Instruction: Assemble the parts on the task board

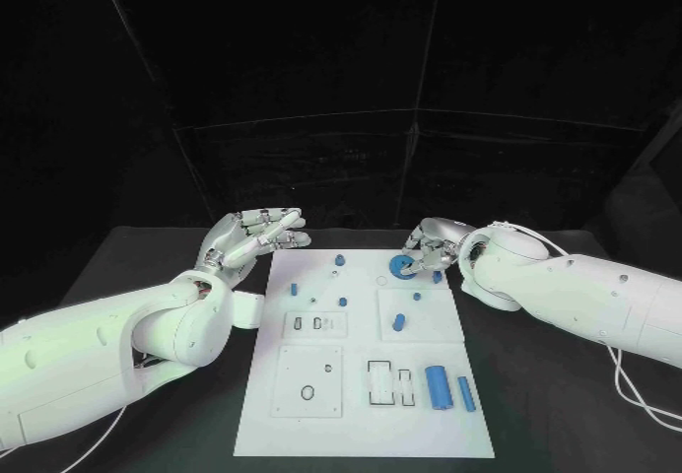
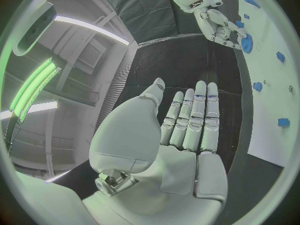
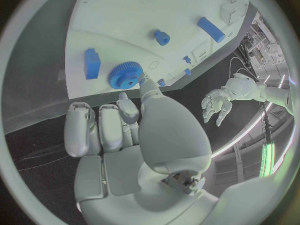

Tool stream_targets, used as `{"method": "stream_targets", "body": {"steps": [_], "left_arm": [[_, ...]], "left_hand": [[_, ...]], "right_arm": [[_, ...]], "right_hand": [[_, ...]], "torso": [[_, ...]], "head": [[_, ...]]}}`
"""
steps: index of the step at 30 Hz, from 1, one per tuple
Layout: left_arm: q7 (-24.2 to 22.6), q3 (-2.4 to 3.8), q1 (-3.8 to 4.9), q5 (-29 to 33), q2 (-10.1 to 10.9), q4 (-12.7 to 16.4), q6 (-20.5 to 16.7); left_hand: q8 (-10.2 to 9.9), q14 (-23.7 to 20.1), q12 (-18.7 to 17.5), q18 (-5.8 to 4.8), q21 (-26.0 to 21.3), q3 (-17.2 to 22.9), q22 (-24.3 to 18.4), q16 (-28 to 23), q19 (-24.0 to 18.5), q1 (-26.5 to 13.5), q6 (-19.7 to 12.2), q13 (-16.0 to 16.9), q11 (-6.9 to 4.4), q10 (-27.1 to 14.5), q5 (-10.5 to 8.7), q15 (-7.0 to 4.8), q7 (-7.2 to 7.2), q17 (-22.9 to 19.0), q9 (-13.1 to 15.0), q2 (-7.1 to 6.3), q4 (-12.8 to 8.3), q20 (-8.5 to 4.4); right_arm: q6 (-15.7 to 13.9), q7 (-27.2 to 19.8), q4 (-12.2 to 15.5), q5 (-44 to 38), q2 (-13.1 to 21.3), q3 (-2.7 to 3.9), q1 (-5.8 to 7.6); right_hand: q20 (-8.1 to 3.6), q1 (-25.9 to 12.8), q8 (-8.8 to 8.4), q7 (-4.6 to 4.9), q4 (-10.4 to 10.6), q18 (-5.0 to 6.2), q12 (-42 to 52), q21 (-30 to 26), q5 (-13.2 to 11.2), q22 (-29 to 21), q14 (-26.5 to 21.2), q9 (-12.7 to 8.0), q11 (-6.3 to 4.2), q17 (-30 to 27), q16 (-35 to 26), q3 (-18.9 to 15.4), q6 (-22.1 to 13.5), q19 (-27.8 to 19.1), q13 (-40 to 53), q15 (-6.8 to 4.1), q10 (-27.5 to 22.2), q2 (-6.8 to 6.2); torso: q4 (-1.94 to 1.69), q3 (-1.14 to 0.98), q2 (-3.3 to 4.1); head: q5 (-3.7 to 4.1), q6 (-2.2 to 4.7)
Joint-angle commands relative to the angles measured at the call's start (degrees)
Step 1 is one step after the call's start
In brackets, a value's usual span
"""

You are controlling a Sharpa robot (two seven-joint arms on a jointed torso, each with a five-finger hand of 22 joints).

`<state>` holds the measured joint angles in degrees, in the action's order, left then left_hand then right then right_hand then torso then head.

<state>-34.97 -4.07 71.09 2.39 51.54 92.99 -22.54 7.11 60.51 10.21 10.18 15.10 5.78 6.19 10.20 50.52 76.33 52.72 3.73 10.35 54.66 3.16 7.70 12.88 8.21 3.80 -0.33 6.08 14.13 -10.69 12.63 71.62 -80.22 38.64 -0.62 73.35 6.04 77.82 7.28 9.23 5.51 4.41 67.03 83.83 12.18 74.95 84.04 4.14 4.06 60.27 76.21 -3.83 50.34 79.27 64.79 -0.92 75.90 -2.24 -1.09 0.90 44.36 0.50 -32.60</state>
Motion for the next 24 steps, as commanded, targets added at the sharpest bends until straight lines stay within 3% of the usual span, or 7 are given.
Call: {"method": "stream_targets", "body": {"steps": [1, 19, 24], "left_arm": [[-0.27, 0.05, 0.08, -0.25, -0.03, -0.05, 0.67], [-0.22, 0.05, 0.08, -0.25, -0.09, -0.25, 0.77], [-0.15, 0.05, 0.08, -0.25, -0.08, -0.33, 0.87]], "left_hand": [[-0.38, -0.27, -0.19, 0.3, -0.2, -0.03, -0.08, -0.2, 0.31, -0.04, 0.18, -0.08, 0.12, -0.09, 0.01, 0.27, 0.32, 0.07, -0.1, 0.36, -0.33, 0.18], [-0.38, -0.27, -0.19, 0.3, -0.2, -0.03, -0.08, -0.2, 0.31, -0.04, 0.18, -0.08, 0.12, -0.09, 0.01, 0.27, 0.32, 0.07, -0.1, 0.36, -0.33, 0.18], [-0.45, -0.25, -0.26, 0.31, -0.27, -0.07, -0.15, -0.33, 0.31, -0.09, 0.23, -0.07, 0.1, -0.09, 0.02, 0.28, 0.26, 0.09, -0.08, 0.45, -0.4, 0.2]], "right_arm": [[1.95, -0.1, -0.14, -1.06, -0.17, 0.04, 0.06], [2.48, 0.13, -1.24, -2.01, -1.08, 0.03, -0.23], [2.11, 0.48, -1.26, -3.72, -1.26, 0.03, -0.38]], "right_hand": [[-0.01, 0.61, 0.28, -0.06, -0.18, -1.2, 0.74, 0.22, 0.36, 0.32, 1.39, 0.03, -0.07, 0.11, 0.24, -0.22, -0.25, 0.29, 0.63, 0.51, 0.65, 0.18], [-0.06, 2.62, 1.15, -0.21, -1.07, -1.34, 3.16, 0.55, 0.33, 1.09, 1.38, 0.11, -0.2, 0.28, 0.61, 0.52, 0.66, 0.74, 3.37, 0.42, 1.35, 1.97], [-0.16, 3.58, 1.78, -0.36, -1.68, -1.5, 3.65, 0.88, -1.55, 1.87, 1.37, 0.18, -0.36, 0.31, 0.76, 1.46, 1.74, 1.25, 4.02, 0.3, 1.44, 2.95]], "torso": [[0.0, 0.02, 0.0], [-0.02, 0.0, 0.02], [-0.06, 0.01, 0.0]], "head": [[0.0, -0.09], [0.1, -0.37], [0.13, -0.46]]}}
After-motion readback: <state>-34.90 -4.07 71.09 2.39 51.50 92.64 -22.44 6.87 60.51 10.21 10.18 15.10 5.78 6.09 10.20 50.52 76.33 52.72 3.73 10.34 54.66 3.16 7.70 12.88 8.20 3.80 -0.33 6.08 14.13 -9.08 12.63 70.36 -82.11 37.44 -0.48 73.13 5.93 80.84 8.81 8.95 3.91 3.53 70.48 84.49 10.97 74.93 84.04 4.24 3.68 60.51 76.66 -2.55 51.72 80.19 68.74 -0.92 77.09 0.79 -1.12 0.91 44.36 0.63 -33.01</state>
